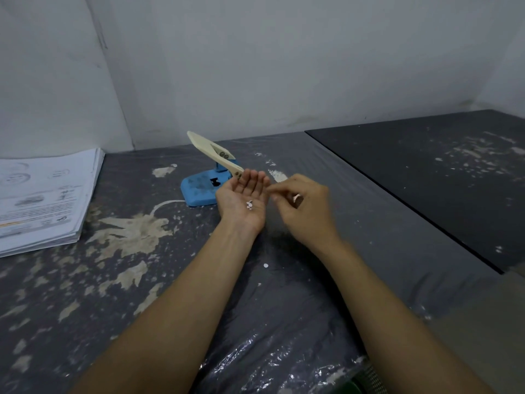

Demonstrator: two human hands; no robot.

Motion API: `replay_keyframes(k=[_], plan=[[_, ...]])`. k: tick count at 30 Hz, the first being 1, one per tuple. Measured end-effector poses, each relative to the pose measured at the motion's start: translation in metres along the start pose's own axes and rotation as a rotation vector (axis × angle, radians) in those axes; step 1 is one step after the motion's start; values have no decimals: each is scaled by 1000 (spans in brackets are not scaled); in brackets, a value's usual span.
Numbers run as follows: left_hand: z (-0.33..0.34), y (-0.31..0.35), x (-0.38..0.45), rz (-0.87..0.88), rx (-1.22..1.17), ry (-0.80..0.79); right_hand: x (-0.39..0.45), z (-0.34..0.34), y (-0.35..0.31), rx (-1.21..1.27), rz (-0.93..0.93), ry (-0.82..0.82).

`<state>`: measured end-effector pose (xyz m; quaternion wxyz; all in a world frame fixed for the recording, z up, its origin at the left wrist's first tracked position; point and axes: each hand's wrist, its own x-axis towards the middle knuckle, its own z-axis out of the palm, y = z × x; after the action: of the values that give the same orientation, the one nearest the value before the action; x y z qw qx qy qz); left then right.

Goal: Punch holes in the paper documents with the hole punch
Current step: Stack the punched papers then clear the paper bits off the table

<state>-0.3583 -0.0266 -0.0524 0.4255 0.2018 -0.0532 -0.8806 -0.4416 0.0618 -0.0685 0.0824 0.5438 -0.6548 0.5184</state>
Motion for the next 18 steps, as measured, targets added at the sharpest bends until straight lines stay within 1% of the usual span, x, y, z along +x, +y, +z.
replay_keyframes(k=[2,3,5,7,9,11,14,16,18], plan=[[0,2,0,-9,5,-13,2,-9,3,6,49,135],[0,3,1,-14,15,-21,4,-14,6,-14,86,174],[0,4,2,-20,60,-40,5,-23,16,-70,186,190],[0,7,3,-24,117,-64,5,-26,26,-129,269,149],[-2,9,5,-28,169,-85,3,-22,31,-176,284,67],[-5,10,5,-15,224,-89,0,-14,31,-233,251,-46],[-8,9,5,19,280,-74,1,-4,31,-392,173,-191],[-8,6,4,38,298,-60,6,1,33,-462,179,-215],[-7,4,3,49,310,-47,10,6,34,-464,190,-206]])
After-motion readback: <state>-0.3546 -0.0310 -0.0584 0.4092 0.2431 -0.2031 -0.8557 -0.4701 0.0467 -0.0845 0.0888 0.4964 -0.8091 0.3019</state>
